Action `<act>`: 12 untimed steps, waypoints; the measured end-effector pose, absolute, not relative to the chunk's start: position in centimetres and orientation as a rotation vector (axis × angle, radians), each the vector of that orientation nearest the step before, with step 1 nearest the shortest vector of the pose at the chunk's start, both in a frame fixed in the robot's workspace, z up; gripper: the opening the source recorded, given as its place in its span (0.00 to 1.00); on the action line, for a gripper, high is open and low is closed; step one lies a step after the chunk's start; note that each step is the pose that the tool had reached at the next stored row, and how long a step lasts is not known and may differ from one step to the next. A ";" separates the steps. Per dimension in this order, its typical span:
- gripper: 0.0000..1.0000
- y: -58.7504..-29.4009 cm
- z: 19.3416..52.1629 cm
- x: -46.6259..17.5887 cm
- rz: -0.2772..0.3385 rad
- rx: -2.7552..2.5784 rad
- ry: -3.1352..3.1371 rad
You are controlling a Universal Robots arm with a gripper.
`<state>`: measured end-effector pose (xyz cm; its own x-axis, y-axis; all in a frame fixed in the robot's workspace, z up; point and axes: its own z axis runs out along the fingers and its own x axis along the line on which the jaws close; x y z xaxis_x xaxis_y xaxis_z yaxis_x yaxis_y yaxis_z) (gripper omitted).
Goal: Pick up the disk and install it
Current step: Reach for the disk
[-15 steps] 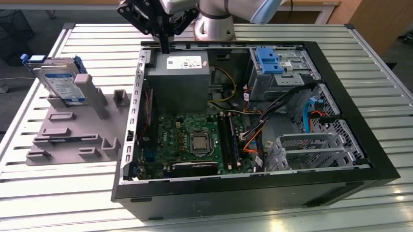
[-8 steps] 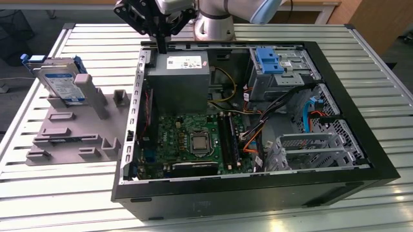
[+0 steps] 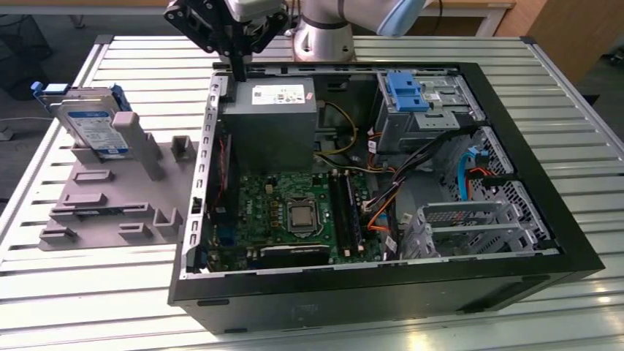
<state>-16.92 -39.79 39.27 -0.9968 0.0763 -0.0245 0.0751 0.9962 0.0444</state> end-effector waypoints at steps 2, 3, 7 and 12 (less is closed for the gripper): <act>0.11 -39.8 39.3 -17.1 0.068 0.118 3.112; 0.11 -39.8 39.3 -17.2 0.068 0.118 3.112; 0.11 -39.8 39.3 -17.5 0.068 0.118 3.113; 0.11 -39.8 39.3 -18.0 0.068 0.118 3.112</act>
<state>-18.00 -39.78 39.25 -0.9968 0.0762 -0.0245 0.0751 0.9962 0.0444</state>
